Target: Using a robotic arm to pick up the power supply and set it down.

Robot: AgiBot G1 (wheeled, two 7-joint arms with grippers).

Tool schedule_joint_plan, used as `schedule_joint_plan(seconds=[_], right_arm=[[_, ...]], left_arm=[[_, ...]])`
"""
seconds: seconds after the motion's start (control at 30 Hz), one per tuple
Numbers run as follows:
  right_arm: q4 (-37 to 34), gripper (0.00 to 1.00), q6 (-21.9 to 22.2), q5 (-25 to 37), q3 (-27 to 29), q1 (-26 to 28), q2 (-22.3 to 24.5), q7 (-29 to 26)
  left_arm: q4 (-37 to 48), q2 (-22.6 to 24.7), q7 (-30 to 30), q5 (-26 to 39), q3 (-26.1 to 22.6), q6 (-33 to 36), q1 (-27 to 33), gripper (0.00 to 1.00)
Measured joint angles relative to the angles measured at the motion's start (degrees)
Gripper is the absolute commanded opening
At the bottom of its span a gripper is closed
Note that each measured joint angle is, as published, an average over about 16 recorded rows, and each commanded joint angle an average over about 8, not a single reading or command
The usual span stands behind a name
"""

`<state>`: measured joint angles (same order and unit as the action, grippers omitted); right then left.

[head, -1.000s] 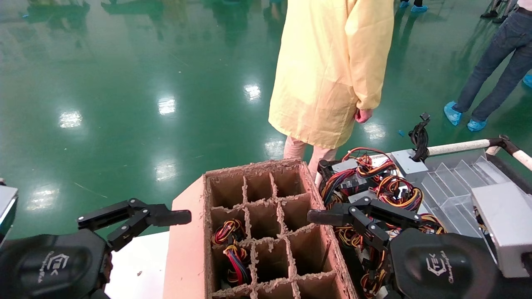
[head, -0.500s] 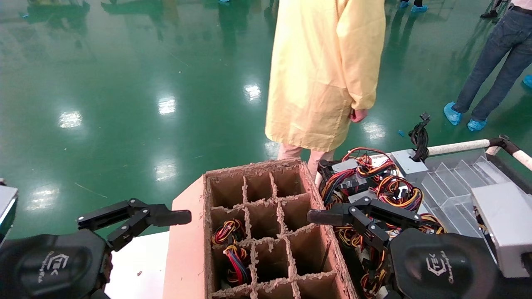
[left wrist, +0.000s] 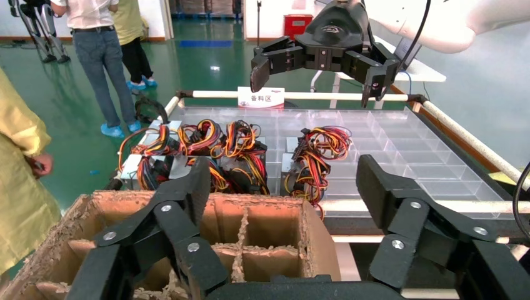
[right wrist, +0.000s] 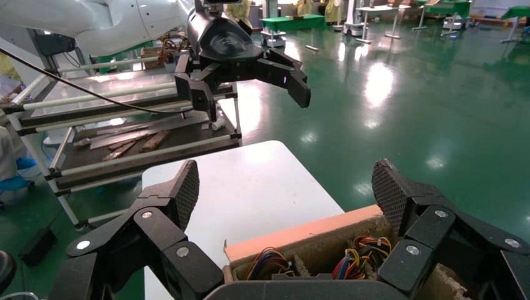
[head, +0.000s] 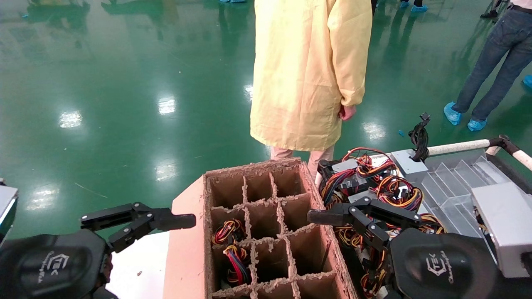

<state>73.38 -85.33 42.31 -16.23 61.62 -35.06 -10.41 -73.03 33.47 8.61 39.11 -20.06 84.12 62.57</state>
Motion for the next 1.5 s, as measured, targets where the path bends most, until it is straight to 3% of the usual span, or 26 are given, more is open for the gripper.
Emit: schedule_joint_plan(seconds=[0.3,0.7,0.77,0.97,1.03,1.23,1.43,1.5], right_arm=[[-0.8,1.00,3.3,5.6,-2.4,0.2,-2.1,0.2],[-4.7,0.99,11.5,20.2,-9.6,2.9,-10.7,-0.5],[-5.3,0.90,12.7,22.4,-10.8,3.5,-12.2,-0.8],[-6.5,0.20,15.8,28.4,-13.9,5.3,-16.5,-1.6],[-6.6,0.03,16.9,29.9,-14.7,5.6,-17.8,-1.8],[-6.4,0.00,19.9,34.0,-16.7,6.1,-21.1,-2.3],[-5.7,0.00,22.7,36.9,-17.8,6.2,-23.1,-2.9],[-5.4,0.00,23.7,37.9,-18.1,6.1,-23.4,-3.2]], left_arm=[[0.0,0.0,0.0,0.0,0.0,0.0,0.0,0.00],[0.0,0.0,0.0,0.0,0.0,0.0,0.0,0.02],[0.0,0.0,0.0,0.0,0.0,0.0,0.0,0.03],[0.0,0.0,0.0,0.0,0.0,0.0,0.0,0.04],[0.0,0.0,0.0,0.0,0.0,0.0,0.0,0.09],[0.0,0.0,0.0,0.0,0.0,0.0,0.0,0.39],[0.0,0.0,0.0,0.0,0.0,0.0,0.0,0.60],[0.0,0.0,0.0,0.0,0.0,0.0,0.0,0.72]])
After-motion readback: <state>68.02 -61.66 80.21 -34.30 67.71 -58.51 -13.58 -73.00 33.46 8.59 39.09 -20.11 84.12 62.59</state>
